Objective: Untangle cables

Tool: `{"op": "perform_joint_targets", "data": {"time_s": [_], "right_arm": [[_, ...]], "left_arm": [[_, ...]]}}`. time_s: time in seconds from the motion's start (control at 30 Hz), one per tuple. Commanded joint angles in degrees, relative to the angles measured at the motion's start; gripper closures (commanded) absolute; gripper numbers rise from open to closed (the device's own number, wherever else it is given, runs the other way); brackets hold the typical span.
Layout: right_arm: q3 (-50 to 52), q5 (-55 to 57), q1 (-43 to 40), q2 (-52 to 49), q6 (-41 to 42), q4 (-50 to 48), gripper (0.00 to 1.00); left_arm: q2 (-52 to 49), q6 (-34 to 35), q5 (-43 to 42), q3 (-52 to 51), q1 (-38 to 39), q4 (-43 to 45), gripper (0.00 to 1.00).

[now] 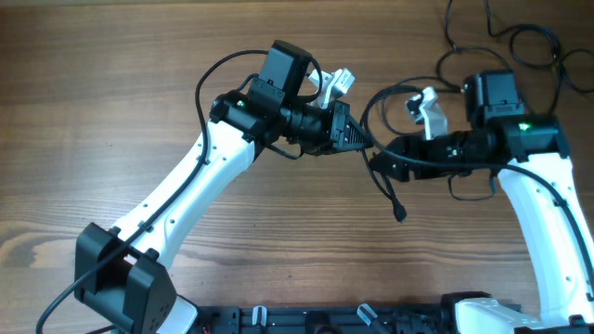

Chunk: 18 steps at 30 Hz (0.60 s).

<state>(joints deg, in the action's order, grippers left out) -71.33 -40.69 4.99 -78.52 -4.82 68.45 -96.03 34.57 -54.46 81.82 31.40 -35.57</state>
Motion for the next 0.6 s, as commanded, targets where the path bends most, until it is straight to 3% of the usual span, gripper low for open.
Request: {"op": "perform_joint_targets", "data": {"time_s": [0.0,0.07,0.17,0.27,0.33,0.4,0.57], "right_arm": [[0.48,1.81,1.53,-0.02,1.20,0.17,0.37],[0.48,4.98,1.60,-0.02,4.42,0.35,0.49],[0.48,5.09,1.60,-0.02,4.92,1.49,0.55],[0.48,5.11,1.60,-0.02,5.07,2.14,0.69],[0.48,5.88,1.60,-0.02,6.54,2.38,0.84],[0.48,12.57,1.57,-0.02,12.46,2.34,0.94],[0.48,40.61,1.42,-0.02,34.32,3.78,0.96]], "left_arm": [[-0.42,-1.14,-2.12,0.26,0.00,0.50,0.96],[-0.42,-1.14,-2.21,0.26,0.00,0.48,0.96],[-0.42,-1.11,-2.75,0.26,-0.15,0.61,0.96],[-0.42,-1.11,-3.17,0.26,-0.17,0.68,0.96],[-0.42,-1.11,-3.17,0.26,-0.15,0.66,0.96],[-0.42,-1.14,-3.17,0.26,-0.15,0.63,0.96],[-0.42,-1.16,0.15,0.26,-0.17,-1.73,0.96]]}}
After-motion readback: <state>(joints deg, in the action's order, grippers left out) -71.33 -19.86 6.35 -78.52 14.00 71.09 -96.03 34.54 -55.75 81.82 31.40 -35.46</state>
